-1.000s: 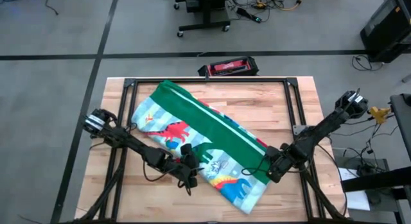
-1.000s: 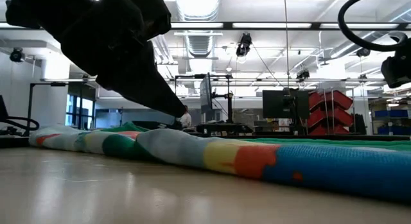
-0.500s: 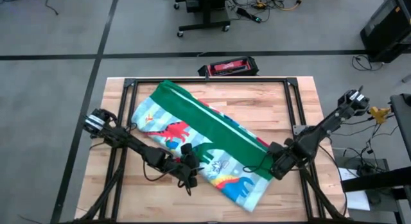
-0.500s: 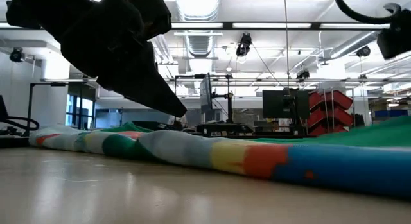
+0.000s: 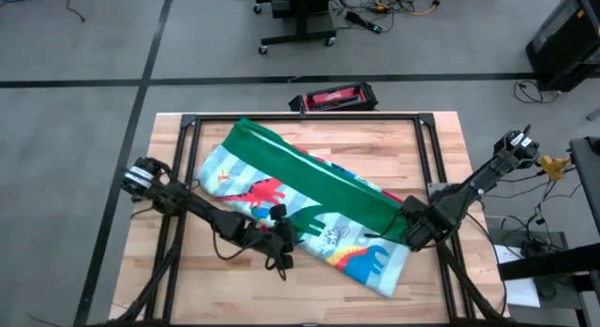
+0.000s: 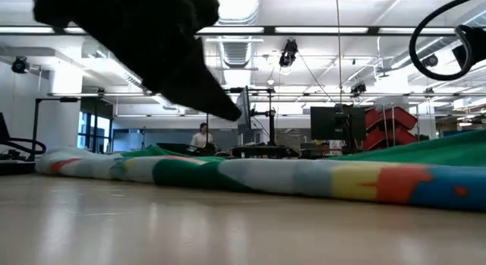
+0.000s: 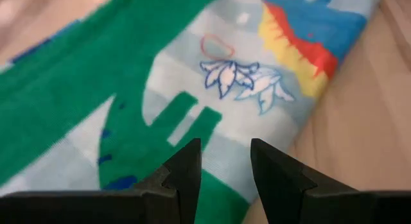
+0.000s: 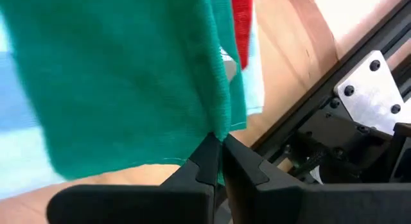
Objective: Roll towel
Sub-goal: Fold the green multi-color dinosaur print towel
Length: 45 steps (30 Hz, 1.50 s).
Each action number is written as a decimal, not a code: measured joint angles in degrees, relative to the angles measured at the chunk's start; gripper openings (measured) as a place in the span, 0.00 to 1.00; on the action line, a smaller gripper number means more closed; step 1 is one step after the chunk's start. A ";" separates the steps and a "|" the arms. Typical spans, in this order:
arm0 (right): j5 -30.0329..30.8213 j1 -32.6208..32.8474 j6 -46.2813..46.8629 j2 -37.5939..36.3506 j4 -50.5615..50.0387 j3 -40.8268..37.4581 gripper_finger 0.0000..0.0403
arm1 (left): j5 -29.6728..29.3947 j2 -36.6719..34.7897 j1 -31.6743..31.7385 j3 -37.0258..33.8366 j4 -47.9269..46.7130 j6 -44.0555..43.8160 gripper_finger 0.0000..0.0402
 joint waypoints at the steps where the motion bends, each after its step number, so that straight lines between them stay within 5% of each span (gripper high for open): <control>1: 0.33 0.00 0.31 0.17 -0.02 0.02 0.00 | -0.33 -0.02 0.44 0.11 0.03 0.38 0.30; 10: 0.81 -0.31 0.94 5.22 -0.09 0.08 0.00 | -2.75 2.93 2.26 -0.17 3.78 0.64 0.30; 19: 0.36 -1.90 -0.07 5.57 -2.38 1.34 0.00 | 3.72 12.43 2.37 2.83 26.86 7.65 0.30; 32: -1.55 -3.65 -0.32 10.48 -4.44 2.05 0.00 | 8.09 27.62 2.57 21.05 11.46 12.41 0.30; 45: -4.50 -3.72 -3.84 15.90 0.93 6.10 0.00 | 11.65 25.31 -1.84 21.03 2.28 10.12 0.30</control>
